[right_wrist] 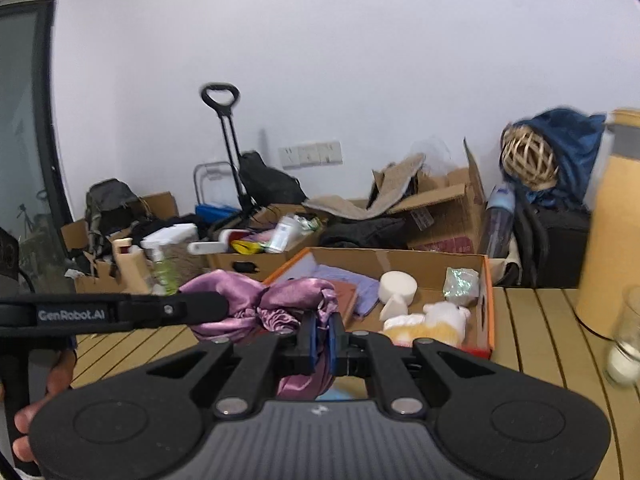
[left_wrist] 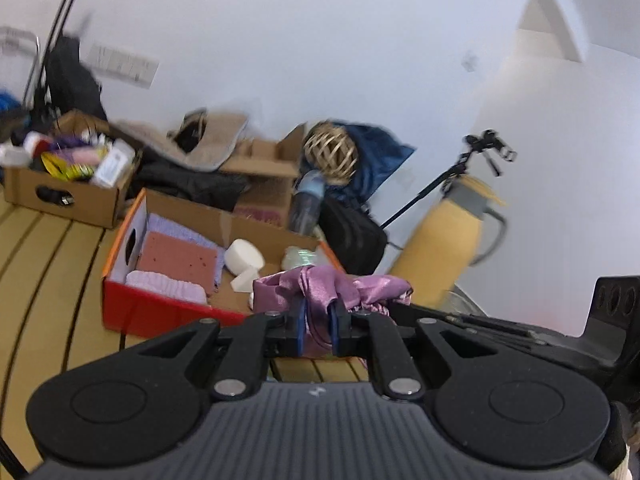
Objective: Organize soft objects
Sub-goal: 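Lower the scrunchie into the box and open both grippers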
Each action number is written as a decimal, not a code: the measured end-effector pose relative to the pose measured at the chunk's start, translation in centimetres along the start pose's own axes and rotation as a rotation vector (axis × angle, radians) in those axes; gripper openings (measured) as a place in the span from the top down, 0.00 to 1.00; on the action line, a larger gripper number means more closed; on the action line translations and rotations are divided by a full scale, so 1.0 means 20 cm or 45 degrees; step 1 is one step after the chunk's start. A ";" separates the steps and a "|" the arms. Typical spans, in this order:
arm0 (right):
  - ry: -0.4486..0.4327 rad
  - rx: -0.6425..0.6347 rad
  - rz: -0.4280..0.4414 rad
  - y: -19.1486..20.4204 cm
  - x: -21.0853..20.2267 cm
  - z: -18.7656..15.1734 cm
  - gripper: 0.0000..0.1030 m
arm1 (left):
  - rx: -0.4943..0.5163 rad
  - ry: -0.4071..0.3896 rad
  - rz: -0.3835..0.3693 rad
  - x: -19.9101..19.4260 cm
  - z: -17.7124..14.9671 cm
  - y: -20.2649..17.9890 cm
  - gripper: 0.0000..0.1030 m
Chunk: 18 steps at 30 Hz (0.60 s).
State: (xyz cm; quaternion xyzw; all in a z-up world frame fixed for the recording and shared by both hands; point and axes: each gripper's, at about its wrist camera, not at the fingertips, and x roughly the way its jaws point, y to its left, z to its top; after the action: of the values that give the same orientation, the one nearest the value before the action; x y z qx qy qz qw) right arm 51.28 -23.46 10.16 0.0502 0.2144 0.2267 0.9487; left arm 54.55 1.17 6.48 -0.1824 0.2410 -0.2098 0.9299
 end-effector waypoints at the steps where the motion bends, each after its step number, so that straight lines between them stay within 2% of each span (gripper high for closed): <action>1: 0.025 0.005 0.006 -0.05 0.09 0.04 0.94 | -0.023 0.021 0.013 0.07 0.03 0.04 0.89; 5: 0.162 0.007 0.020 -0.20 0.47 0.15 0.94 | -0.070 0.113 0.066 0.36 0.08 0.19 0.88; 7: 0.225 -0.004 0.019 -0.25 0.63 0.16 0.94 | -0.079 0.209 0.124 0.50 0.08 0.27 0.88; 9: 0.295 -0.021 0.017 -0.29 0.79 0.16 0.94 | -0.061 0.255 0.142 0.60 0.06 0.33 0.86; 12: 0.384 -0.063 -0.014 -0.31 0.98 0.10 0.94 | -0.011 0.275 0.164 0.67 0.07 0.35 0.84; 14: 0.435 -0.062 -0.012 -0.31 1.07 0.06 0.92 | 0.037 0.300 0.185 0.70 0.05 0.34 0.78; 18: 0.471 -0.046 -0.025 -0.34 1.16 -0.01 0.90 | 0.164 0.285 0.236 0.76 0.03 0.30 0.74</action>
State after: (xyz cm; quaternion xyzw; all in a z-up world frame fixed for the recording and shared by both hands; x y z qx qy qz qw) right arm 72.59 -19.06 -0.23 -0.0115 0.3815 0.2265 0.8961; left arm 68.75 -0.93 -1.35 -0.0748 0.3450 -0.1572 0.9223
